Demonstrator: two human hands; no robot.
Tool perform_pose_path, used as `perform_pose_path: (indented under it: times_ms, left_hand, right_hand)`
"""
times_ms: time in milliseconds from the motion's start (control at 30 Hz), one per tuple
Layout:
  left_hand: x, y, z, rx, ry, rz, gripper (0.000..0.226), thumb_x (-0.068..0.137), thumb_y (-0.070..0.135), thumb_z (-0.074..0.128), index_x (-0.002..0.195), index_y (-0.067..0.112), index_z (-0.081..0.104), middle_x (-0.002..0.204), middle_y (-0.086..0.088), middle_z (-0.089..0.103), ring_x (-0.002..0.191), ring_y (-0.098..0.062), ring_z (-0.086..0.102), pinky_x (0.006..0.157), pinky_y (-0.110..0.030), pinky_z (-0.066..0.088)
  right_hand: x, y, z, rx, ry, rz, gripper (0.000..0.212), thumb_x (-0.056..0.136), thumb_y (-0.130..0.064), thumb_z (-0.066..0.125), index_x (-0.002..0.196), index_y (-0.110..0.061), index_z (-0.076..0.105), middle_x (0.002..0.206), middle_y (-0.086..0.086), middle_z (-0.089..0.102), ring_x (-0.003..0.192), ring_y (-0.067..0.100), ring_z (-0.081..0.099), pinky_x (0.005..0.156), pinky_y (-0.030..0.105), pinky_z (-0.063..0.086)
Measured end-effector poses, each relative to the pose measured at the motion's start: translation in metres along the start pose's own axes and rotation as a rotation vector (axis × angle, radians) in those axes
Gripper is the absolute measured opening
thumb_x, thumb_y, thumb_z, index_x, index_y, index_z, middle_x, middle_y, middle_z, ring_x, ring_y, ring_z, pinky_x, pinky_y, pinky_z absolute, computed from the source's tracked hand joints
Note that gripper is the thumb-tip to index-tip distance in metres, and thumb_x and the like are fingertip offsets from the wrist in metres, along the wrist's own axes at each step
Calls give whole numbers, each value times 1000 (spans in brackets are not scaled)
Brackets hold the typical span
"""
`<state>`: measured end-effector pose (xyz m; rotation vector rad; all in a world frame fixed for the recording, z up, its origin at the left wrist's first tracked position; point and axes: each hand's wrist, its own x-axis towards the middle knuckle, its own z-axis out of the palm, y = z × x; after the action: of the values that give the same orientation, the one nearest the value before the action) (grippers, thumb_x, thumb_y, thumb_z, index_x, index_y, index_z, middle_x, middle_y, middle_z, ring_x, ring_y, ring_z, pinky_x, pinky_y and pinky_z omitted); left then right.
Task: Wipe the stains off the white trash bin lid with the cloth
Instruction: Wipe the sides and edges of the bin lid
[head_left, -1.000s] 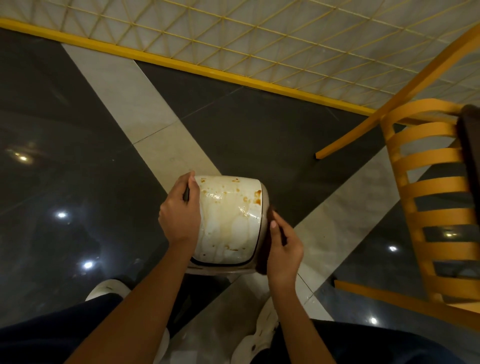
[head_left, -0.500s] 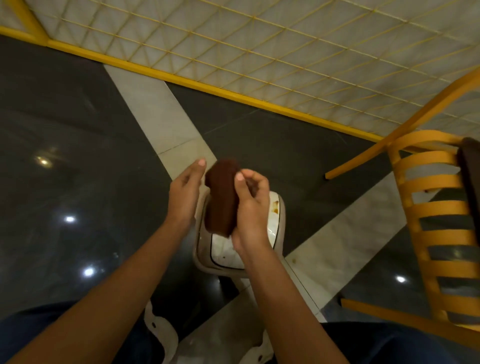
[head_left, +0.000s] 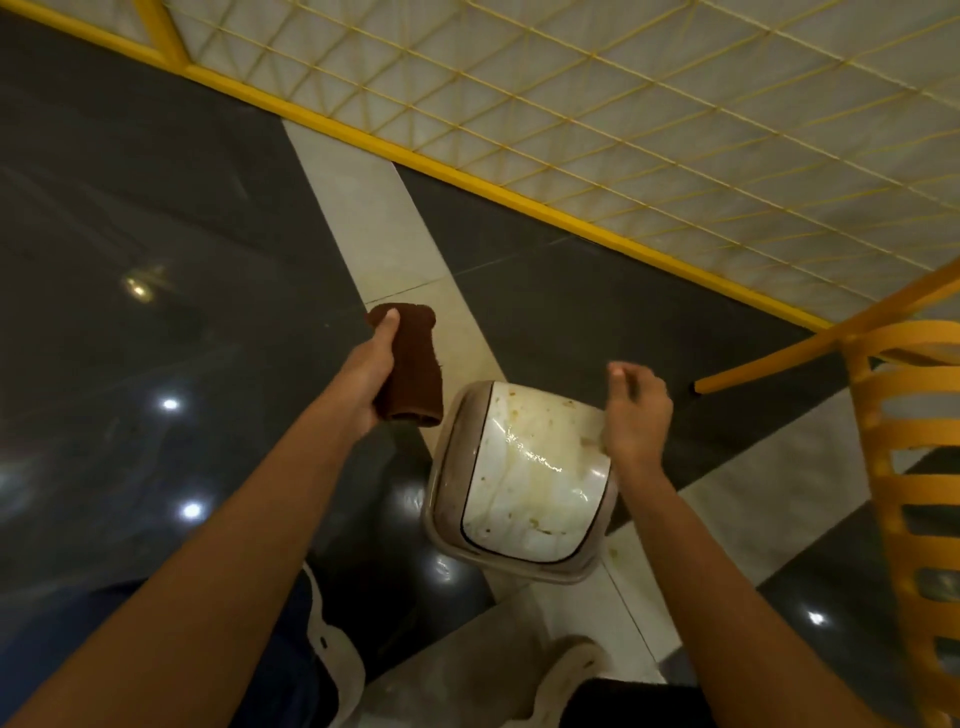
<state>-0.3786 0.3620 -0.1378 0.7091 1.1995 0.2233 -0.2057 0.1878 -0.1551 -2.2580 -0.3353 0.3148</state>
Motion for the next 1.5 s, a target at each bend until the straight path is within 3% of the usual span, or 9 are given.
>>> perform_pose_path:
  times_ms: [133, 367, 467, 633, 767, 1033, 1233, 1333, 1500]
  left_hand:
    - [16, -18, 2, 312, 135, 42, 50, 95, 48, 33, 127, 11, 46, 111, -14, 57, 98, -29, 58, 86, -40, 49]
    - [38, -42, 19, 655, 126, 252, 33, 87, 30, 59, 111, 9, 58, 113, -12, 60, 107, -28, 55, 95, -41, 45]
    - [45, -48, 32, 657, 81, 254, 26, 84, 32, 62, 100, 10, 66, 105, -9, 64, 102, -24, 56, 93, -38, 45]
    - [48, -65, 29, 561, 28, 270, 25, 87, 29, 60, 106, 15, 67, 105, -5, 65, 101, -20, 57, 94, -34, 45]
    - [53, -68, 37, 537, 124, 392, 21, 86, 20, 62, 103, 10, 69, 98, -5, 67, 91, -14, 58, 82, -23, 42]
    - [30, -105, 24, 487, 307, 452, 19, 85, 20, 63, 99, 8, 69, 100, -5, 63, 92, -17, 58, 81, -25, 43]
    - [21, -121, 19, 489, 384, 495, 20, 84, 17, 64, 101, 6, 69, 103, -4, 62, 89, -8, 53, 70, -2, 34]
    - [44, -93, 34, 565, 301, 538, 20, 85, 18, 63, 99, 6, 69, 102, -4, 62, 89, -11, 54, 70, -4, 32]
    - [64, -76, 50, 604, 152, 564, 23, 86, 17, 61, 104, 4, 67, 108, -10, 64, 99, -17, 56, 89, -22, 39]
  right_hand:
    - [-13, 34, 2, 93, -146, 218, 39, 98, -36, 39, 122, -14, 59, 127, 9, 56, 117, 25, 50, 103, 38, 38]
    - [-29, 50, -3, 202, -137, 269, 46, 98, -50, 23, 126, -35, 56, 134, 1, 52, 125, 21, 45, 109, 43, 33]
    - [-34, 52, 1, 240, -100, 280, 45, 98, -51, 22, 125, -38, 55, 132, -1, 51, 122, 20, 47, 107, 42, 35]
    - [-36, 54, 6, 300, -37, 302, 43, 99, -49, 24, 120, -37, 59, 122, -4, 54, 113, 17, 51, 99, 35, 41]
    - [-36, 55, 8, 321, -26, 299, 42, 98, -48, 25, 119, -36, 60, 118, -4, 56, 110, 18, 53, 97, 39, 44]
    - [-38, 53, 9, 301, -1, 286, 37, 98, -46, 27, 113, -37, 60, 112, -5, 57, 107, 18, 54, 91, 36, 47]
    - [-39, 55, 9, 253, 12, 261, 38, 98, -47, 27, 115, -38, 60, 117, -4, 58, 108, 18, 54, 95, 44, 47]
    - [-39, 54, 9, 244, 23, 254, 39, 99, -45, 27, 117, -34, 61, 119, -1, 58, 110, 19, 53, 95, 42, 46]
    - [-40, 53, 10, 246, 23, 260, 39, 98, -46, 27, 117, -35, 60, 119, -2, 58, 109, 18, 53, 91, 39, 47]
